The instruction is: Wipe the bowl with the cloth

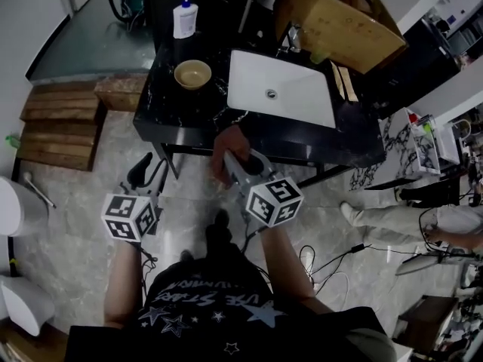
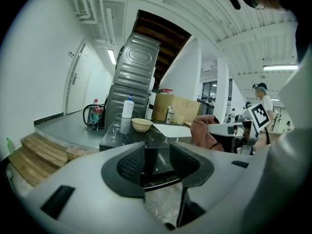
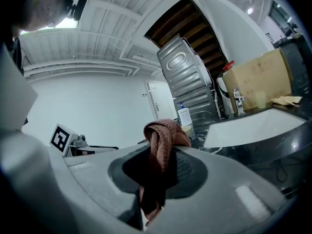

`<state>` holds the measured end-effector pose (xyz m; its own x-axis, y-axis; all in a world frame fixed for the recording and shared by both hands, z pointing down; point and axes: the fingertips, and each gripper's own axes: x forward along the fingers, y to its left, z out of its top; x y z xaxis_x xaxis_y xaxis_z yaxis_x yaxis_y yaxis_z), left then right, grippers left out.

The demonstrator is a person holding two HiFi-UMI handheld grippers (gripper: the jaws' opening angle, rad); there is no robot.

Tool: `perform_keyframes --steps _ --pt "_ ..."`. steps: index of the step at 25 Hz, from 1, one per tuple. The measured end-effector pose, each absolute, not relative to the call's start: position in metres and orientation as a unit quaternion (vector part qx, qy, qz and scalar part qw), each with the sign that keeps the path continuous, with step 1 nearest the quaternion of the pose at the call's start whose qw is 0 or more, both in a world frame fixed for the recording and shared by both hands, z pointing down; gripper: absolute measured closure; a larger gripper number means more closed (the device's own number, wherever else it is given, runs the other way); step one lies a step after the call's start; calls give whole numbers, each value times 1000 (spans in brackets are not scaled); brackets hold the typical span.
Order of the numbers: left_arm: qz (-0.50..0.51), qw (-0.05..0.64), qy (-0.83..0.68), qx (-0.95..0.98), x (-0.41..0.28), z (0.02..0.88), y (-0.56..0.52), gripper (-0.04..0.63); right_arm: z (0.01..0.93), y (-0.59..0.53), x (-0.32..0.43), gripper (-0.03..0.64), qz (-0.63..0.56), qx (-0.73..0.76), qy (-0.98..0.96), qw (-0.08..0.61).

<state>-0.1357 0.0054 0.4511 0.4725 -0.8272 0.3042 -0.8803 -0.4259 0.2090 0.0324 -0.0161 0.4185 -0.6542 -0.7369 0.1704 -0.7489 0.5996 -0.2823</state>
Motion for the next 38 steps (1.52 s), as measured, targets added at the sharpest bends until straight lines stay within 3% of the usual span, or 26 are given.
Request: perform_keyframes --steps 9,11,18,38 --pt "85 154 -459 871 -138 439 74 439 417 72 22 548 155 441 -883 31" --pt "83 145 -454 875 -138 438 84 527 419 87 23 548 155 448 -880 38" --pt "85 158 -437 881 -125 446 115 588 424 128 36 548 161 462 -870 56" --pt "101 161 -465 865 -43 436 238 588 431 231 101 548 172 424 -887 58"
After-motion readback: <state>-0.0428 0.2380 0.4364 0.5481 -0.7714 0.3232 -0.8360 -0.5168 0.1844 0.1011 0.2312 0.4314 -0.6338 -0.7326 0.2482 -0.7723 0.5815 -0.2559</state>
